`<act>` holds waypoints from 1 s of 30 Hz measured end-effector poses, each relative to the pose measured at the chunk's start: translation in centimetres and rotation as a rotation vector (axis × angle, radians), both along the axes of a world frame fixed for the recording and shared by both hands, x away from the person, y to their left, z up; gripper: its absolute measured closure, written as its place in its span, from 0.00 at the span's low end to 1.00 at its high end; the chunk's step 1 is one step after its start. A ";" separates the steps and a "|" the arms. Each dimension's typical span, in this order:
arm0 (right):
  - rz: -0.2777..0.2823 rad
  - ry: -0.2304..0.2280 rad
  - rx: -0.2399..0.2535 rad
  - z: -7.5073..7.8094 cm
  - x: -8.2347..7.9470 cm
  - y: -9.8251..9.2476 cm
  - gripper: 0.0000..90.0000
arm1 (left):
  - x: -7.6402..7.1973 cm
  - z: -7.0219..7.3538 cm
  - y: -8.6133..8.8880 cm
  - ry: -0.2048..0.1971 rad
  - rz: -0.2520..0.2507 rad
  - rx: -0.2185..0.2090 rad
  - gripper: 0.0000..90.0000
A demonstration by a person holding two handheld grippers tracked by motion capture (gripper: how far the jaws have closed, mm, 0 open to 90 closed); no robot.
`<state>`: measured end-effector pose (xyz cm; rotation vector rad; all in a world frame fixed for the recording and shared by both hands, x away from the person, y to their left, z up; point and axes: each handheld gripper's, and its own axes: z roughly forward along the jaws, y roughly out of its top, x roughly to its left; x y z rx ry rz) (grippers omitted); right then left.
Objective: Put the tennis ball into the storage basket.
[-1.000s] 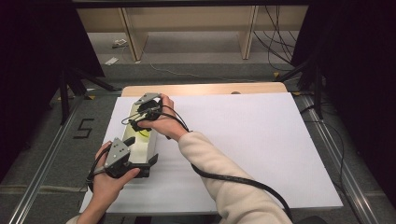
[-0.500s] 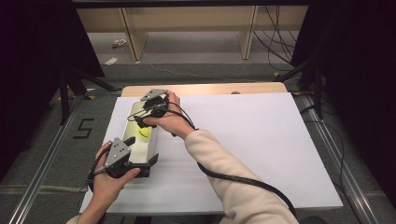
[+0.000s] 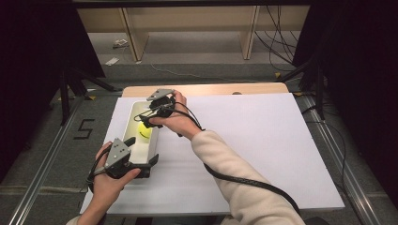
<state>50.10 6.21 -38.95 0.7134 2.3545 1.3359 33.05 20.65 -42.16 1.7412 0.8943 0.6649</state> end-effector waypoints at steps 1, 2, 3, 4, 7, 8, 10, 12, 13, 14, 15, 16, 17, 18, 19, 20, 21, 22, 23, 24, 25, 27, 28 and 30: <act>-0.003 0.004 0.000 0.0 -0.1 -0.1 0.16 | 0.0 0.0 0.0 0.000 0.000 0.001 0.00; -0.002 -0.002 0.001 0.0 0.0 -0.2 0.16 | 0.0 0.0 0.0 0.001 -0.001 0.001 0.00; 0.001 -0.002 0.000 0.1 -0.1 -0.4 0.17 | 0.0 0.0 0.0 0.000 -0.001 0.002 0.00; 0.000 0.001 0.001 0.1 -0.1 -0.5 0.17 | 0.0 0.0 0.0 -0.001 -0.001 0.003 0.00; -0.002 0.003 0.001 0.2 -0.2 -1.0 0.17 | 0.0 0.0 0.0 0.000 -0.001 0.004 0.00; -0.006 0.001 0.007 0.2 -0.2 -1.1 0.17 | 0.0 0.0 0.0 0.000 -0.001 0.003 0.00; -0.010 0.007 0.006 0.2 -0.2 -1.4 0.17 | 0.0 0.0 0.0 0.000 -0.001 0.003 0.00; -0.014 0.004 0.008 0.1 -0.2 -1.7 0.17 | 0.0 0.0 0.0 0.000 0.000 0.002 0.00; -0.014 0.003 0.007 0.1 -0.2 -1.9 0.17 | 0.0 0.0 0.0 0.000 -0.001 0.004 0.00; -0.013 0.004 0.005 0.2 -0.2 -2.1 0.17 | 0.0 0.0 0.0 0.000 -0.001 0.005 0.00; -0.014 0.002 0.011 0.2 -0.3 -2.2 0.17 | 0.0 0.0 0.0 0.002 -0.001 0.003 0.00; -0.016 0.006 0.012 0.2 -0.3 -2.4 0.17 | 0.0 0.0 0.0 0.001 -0.001 0.003 0.00; -0.012 0.005 0.008 0.2 -0.3 -2.6 0.17 | 0.0 0.0 0.0 0.000 -0.001 0.004 0.00; -0.018 0.007 0.011 0.2 -0.4 -2.7 0.17 | 0.0 0.0 0.0 -0.001 0.000 0.004 0.00; -0.016 0.004 0.010 0.2 -0.3 -2.9 0.17 | 0.0 0.0 0.0 -0.001 0.000 0.003 0.00; -0.018 0.002 0.010 0.2 -0.3 -3.0 0.17 | 0.0 0.0 0.0 -0.001 0.000 0.004 0.00; -0.016 0.005 0.007 0.2 -0.3 -3.2 0.17 | 0.0 0.0 0.0 -0.001 0.000 0.004 0.00; -0.021 0.005 0.008 0.2 -0.4 -3.3 0.17 | 0.0 0.0 0.0 -0.001 0.000 0.004 0.00; -0.021 0.003 0.011 0.2 -0.4 -3.4 0.17 | 0.0 0.0 0.0 -0.001 0.000 0.003 0.00; -0.021 0.003 0.007 0.2 -0.4 -3.5 0.17 | 0.0 0.0 0.0 -0.001 0.000 0.003 0.00; -0.023 0.003 0.010 0.2 -0.4 -3.6 0.17 | 0.0 0.0 0.0 -0.001 0.000 0.003 0.00; -0.024 0.005 0.009 0.2 -0.5 -3.8 0.17 | 0.0 0.0 0.0 0.001 0.000 0.003 0.00; -0.023 0.004 0.005 0.2 -0.4 -4.0 0.17 | 0.0 0.0 0.0 0.001 0.000 0.002 0.00; -0.027 0.004 0.008 0.2 -0.4 -4.1 0.17 | 0.0 0.0 0.0 0.001 0.000 0.002 0.00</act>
